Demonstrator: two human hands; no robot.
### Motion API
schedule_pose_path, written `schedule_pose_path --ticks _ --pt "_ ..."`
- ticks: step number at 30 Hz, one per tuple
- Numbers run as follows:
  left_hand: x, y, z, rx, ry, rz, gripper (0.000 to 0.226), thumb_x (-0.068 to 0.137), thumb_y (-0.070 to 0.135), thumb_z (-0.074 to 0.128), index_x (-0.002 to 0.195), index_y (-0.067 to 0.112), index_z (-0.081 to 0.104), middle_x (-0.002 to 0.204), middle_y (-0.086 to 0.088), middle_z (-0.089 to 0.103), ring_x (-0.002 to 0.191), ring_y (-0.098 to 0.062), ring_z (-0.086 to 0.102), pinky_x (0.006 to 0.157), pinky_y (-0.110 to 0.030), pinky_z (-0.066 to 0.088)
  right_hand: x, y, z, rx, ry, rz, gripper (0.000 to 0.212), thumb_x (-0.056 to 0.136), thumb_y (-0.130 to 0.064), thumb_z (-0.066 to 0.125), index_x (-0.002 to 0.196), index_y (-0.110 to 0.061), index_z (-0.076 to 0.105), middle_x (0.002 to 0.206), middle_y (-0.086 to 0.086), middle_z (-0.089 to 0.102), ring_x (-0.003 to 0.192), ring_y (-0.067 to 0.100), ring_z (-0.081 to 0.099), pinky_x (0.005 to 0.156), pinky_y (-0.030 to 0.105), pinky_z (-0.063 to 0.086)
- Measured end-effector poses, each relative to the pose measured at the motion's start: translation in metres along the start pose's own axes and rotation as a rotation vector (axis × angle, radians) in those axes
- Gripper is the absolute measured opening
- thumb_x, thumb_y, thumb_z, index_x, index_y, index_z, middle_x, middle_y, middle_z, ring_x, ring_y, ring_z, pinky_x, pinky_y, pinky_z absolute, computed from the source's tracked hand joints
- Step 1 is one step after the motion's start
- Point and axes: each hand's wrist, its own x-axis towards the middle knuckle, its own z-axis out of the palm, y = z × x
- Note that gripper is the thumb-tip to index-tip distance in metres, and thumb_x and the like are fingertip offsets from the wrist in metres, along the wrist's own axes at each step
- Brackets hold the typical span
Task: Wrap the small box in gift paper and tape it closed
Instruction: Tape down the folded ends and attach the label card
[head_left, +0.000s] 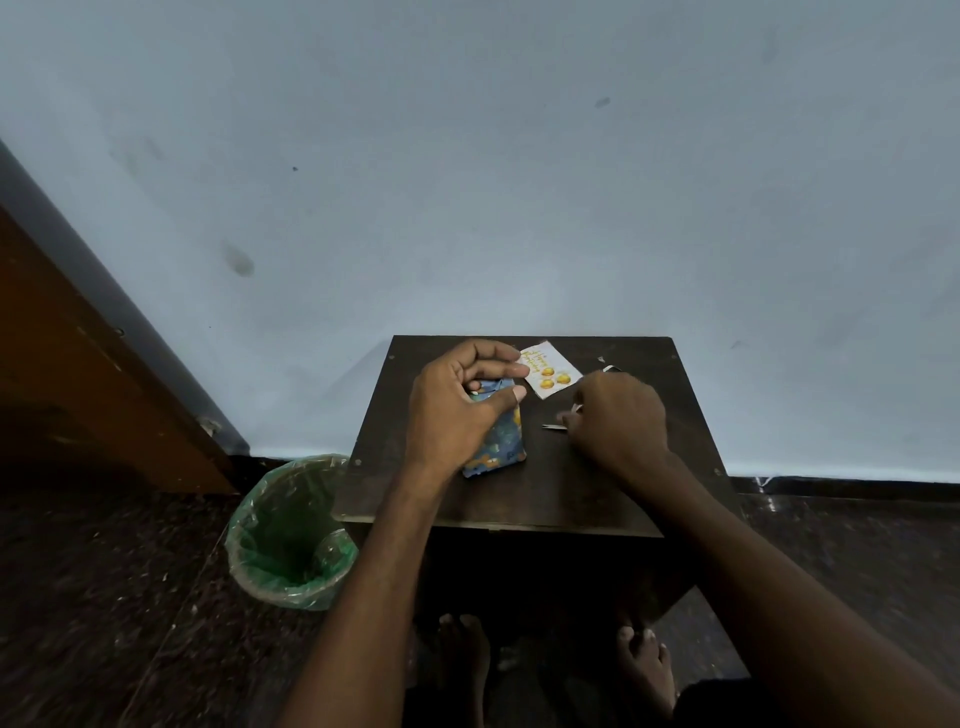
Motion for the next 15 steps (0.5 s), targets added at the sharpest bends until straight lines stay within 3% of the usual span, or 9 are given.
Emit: schedule_pose_path --ticks 2,3,5,7,12,15 --pt "0.001 0.0 -0.001 -0.009 0.023 0.021 0.033 0.081 -0.003 0.087 0.106 0.014 0.075 0.105 0.003 0.082 0.105 -0.011 0.077 0.097 -0.036 0.061 0.003 -0.005 -0.006 0.296 0.177 -0.019 0.011 0.089 -0.029 0.074 0.092 -0.02 0.079 0.092 -0.001 0.077 0.09 0.022 0.07 0.075 0.034 0.052" --pt "0.001 0.0 0.0 -0.008 0.03 0.031 0.033 0.08 -0.003 0.087 0.107 0.013 0.075 0.107 0.003 0.082 0.105 -0.011 0.077 0.097 -0.034 0.061 0.004 -0.009 -0.01 0.515 0.191 -0.029 0.008 0.089 -0.023 0.073 0.089 -0.021 0.08 0.089 -0.006 0.078 0.086 0.017 0.071 0.074 0.032 0.052" --pt "0.0 0.0 0.001 0.001 0.044 0.041 0.034 0.079 -0.001 0.089 0.107 0.013 0.077 0.107 0.005 0.081 0.103 -0.008 0.076 0.094 -0.029 0.061 0.004 -0.019 -0.021 0.945 0.085 -0.028 0.01 0.091 -0.016 0.072 0.09 -0.019 0.082 0.088 -0.008 0.079 0.086 0.012 0.073 0.073 0.028 0.054" --pt "0.001 0.0 0.001 0.007 0.061 0.046 0.036 0.077 0.0 0.09 0.108 0.014 0.078 0.106 0.006 0.081 0.101 -0.006 0.076 0.091 -0.026 0.06 0.003 -0.026 -0.026 1.223 -0.073 0.032 0.012 0.092 -0.019 0.071 0.093 -0.016 0.082 0.093 -0.002 0.08 0.089 0.013 0.073 0.069 0.028 0.053" --pt "0.001 -0.001 0.0 -0.001 0.071 0.048 0.037 0.078 0.005 0.092 0.11 0.013 0.077 0.109 0.006 0.081 0.105 -0.008 0.076 0.095 -0.032 0.061 -0.001 -0.03 -0.02 1.412 -0.184 0.136 0.026 0.091 -0.029 0.074 0.097 -0.005 0.08 0.097 0.011 0.08 0.089 0.019 0.07 0.065 0.028 0.048" --pt "0.0 -0.002 0.001 0.024 0.064 0.04 0.036 0.079 0.009 0.093 0.11 0.018 0.078 0.107 0.007 0.081 0.103 -0.011 0.076 0.094 -0.04 0.062 -0.004 -0.035 -0.019 1.407 -0.159 0.124 0.016 0.091 -0.02 0.077 0.09 -0.004 0.08 0.084 0.015 0.076 0.081 0.013 0.07 0.065 0.029 0.049"
